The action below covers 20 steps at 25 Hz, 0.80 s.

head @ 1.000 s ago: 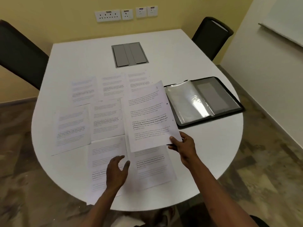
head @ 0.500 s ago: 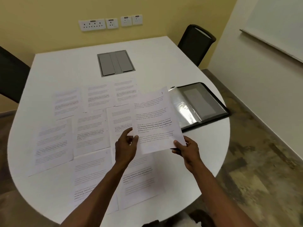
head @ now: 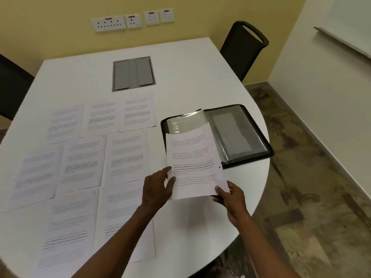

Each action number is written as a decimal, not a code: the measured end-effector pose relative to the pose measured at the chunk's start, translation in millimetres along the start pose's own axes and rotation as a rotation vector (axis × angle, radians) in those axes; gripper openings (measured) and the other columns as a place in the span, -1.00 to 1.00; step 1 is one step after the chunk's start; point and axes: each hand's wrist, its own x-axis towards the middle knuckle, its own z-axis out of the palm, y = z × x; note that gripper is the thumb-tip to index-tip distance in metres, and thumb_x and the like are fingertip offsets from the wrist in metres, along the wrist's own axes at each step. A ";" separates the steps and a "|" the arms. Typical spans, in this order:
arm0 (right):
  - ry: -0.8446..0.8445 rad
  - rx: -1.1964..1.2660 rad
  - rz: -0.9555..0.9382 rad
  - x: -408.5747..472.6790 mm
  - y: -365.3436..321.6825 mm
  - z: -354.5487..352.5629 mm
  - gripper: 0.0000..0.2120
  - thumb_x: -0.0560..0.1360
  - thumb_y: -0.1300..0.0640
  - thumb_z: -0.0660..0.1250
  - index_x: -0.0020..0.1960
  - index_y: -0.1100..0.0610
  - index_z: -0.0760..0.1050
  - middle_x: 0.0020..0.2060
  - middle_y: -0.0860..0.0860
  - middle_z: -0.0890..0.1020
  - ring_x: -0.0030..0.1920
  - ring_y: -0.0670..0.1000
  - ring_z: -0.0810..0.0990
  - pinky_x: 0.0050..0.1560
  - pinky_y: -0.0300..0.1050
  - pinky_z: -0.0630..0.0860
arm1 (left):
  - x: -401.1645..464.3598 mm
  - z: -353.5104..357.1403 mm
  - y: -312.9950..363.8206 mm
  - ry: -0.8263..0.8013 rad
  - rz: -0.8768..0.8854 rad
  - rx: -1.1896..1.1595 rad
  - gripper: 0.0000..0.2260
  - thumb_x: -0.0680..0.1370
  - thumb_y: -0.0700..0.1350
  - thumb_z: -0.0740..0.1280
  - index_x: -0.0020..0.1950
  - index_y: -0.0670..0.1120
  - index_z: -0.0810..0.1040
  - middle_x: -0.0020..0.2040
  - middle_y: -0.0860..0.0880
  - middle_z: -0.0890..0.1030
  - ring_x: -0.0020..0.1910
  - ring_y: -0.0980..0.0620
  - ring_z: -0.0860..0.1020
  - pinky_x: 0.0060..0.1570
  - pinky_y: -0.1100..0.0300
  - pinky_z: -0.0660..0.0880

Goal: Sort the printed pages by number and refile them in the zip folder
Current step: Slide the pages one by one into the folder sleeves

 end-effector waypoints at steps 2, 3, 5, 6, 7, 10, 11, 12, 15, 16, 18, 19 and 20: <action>0.018 -0.005 0.022 14.6 -7.3 -29.7 -0.79 0.56 0.34 0.37 0.12 0.11 0.58 0.01 0.06 0.71 -0.13 0.13 0.71 -0.13 -0.10 0.68 | 4.2 22.1 23.3 0.025 -0.102 -0.052 -0.75 0.56 -0.02 0.40 0.20 -0.08 0.61 -0.05 0.06 0.65 -0.15 0.08 0.59 -0.13 0.19 0.53; 0.023 -0.014 0.027 22.4 -12.4 -43.3 -0.79 0.56 0.34 0.36 0.15 0.13 0.58 0.02 0.07 0.71 -0.13 0.13 0.71 -0.13 -0.10 0.68 | 7.5 32.0 31.7 0.029 -0.161 -0.068 -0.79 0.58 -0.03 0.38 0.16 -0.10 0.61 -0.05 0.06 0.64 -0.14 0.07 0.58 -0.16 0.21 0.51; 0.047 -0.028 0.028 40.0 -22.3 -68.4 -0.78 0.57 0.35 0.36 0.18 0.16 0.57 0.04 0.08 0.70 -0.12 0.13 0.71 -0.17 -0.13 0.68 | 17.4 53.9 38.8 -0.005 -0.266 -0.100 -0.79 0.61 -0.04 0.31 0.09 -0.16 0.60 -0.03 -0.02 0.65 -0.10 -0.01 0.59 -0.11 0.11 0.54; 0.060 -0.025 0.025 48.7 -26.6 -78.2 -0.78 0.57 0.36 0.35 0.18 0.18 0.57 0.04 0.09 0.70 -0.12 0.13 0.71 -0.20 -0.16 0.67 | 23.5 66.0 36.6 -0.027 -0.311 -0.106 -0.77 0.62 -0.05 0.28 0.12 -0.18 0.59 0.00 -0.08 0.65 -0.04 -0.06 0.60 -0.04 0.04 0.55; 0.073 -0.022 0.022 55.3 -29.9 -85.2 -0.78 0.57 0.36 0.35 0.18 0.19 0.57 0.03 0.10 0.70 -0.13 0.14 0.70 -0.23 -0.17 0.67 | 30.4 75.1 35.3 -0.062 -0.360 -0.110 -0.75 0.63 -0.05 0.27 0.19 -0.17 0.59 0.06 -0.12 0.65 0.05 -0.11 0.60 0.06 0.01 0.53; 0.099 -0.010 0.026 67.7 -36.9 -97.9 -0.77 0.56 0.37 0.35 0.19 0.21 0.55 0.05 0.12 0.69 -0.13 0.19 0.69 -0.25 -0.17 0.67 | 56.1 97.7 31.7 -0.173 -0.491 -0.107 -0.64 0.63 -0.03 0.29 0.40 -0.13 0.48 0.33 -0.13 0.55 0.32 -0.12 0.49 0.30 0.06 0.38; 0.099 -0.008 0.029 71.2 -39.4 -101.0 -0.77 0.56 0.37 0.35 0.20 0.21 0.55 0.05 0.11 0.69 -0.13 0.18 0.69 -0.25 -0.18 0.67 | 65.1 104.7 29.3 -0.212 -0.533 -0.096 -0.58 0.63 -0.01 0.29 0.45 -0.13 0.43 0.39 -0.13 0.50 0.38 -0.12 0.45 0.35 0.07 0.33; 0.096 -0.006 0.031 73.9 -42.2 -102.3 -0.77 0.56 0.37 0.35 0.19 0.21 0.55 0.04 0.10 0.68 -0.13 0.17 0.69 -0.26 -0.18 0.67 | 73.0 111.7 25.0 -0.250 -0.574 -0.086 -0.52 0.62 0.02 0.30 0.49 -0.15 0.37 0.44 -0.15 0.45 0.42 -0.13 0.40 0.38 0.07 0.30; 0.092 0.000 0.033 76.1 -50.4 -101.0 -0.80 0.57 0.36 0.34 0.12 0.13 0.57 0.02 0.07 0.69 -0.11 0.14 0.68 -0.24 -0.15 0.68 | 85.6 131.3 14.2 -0.322 -0.711 -0.014 -0.35 0.57 0.08 0.36 0.55 -0.17 0.24 0.48 -0.24 0.34 0.45 -0.23 0.33 0.38 -0.03 0.30; 0.101 0.009 0.044 76.7 -52.0 -101.3 -0.80 0.57 0.35 0.34 0.10 0.10 0.57 0.02 0.06 0.69 -0.10 0.14 0.68 -0.22 -0.13 0.69 | 90.3 137.9 14.9 -0.315 -0.741 0.030 -0.32 0.55 0.08 0.39 0.55 -0.17 0.23 0.46 -0.26 0.33 0.43 -0.26 0.33 0.35 -0.06 0.33; 0.113 0.027 0.076 77.2 -50.7 -100.1 -0.80 0.57 0.33 0.35 0.10 0.08 0.57 0.01 0.05 0.70 -0.10 0.14 0.68 -0.20 -0.09 0.69 | 98.1 144.8 19.7 -0.265 -0.783 0.076 -0.31 0.50 0.03 0.45 0.51 -0.17 0.24 0.39 -0.28 0.33 0.35 -0.30 0.37 0.27 -0.11 0.41; 0.119 0.027 0.093 77.9 -48.9 -99.7 -0.80 0.57 0.33 0.35 0.11 0.08 0.58 0.01 0.06 0.71 -0.12 0.13 0.69 -0.20 -0.08 0.69 | 102.2 147.5 23.0 -0.240 -0.792 0.064 -0.31 0.47 -0.01 0.48 0.49 -0.18 0.26 0.36 -0.28 0.33 0.31 -0.31 0.41 0.24 -0.11 0.44; 0.125 0.022 0.111 79.8 -46.4 -97.8 -0.80 0.57 0.33 0.36 0.11 0.09 0.58 0.01 0.06 0.71 -0.13 0.13 0.69 -0.19 -0.08 0.69 | 106.5 151.6 21.8 -0.214 -0.797 0.044 -0.32 0.44 -0.06 0.50 0.46 -0.19 0.27 0.33 -0.28 0.34 0.26 -0.31 0.45 0.20 -0.11 0.48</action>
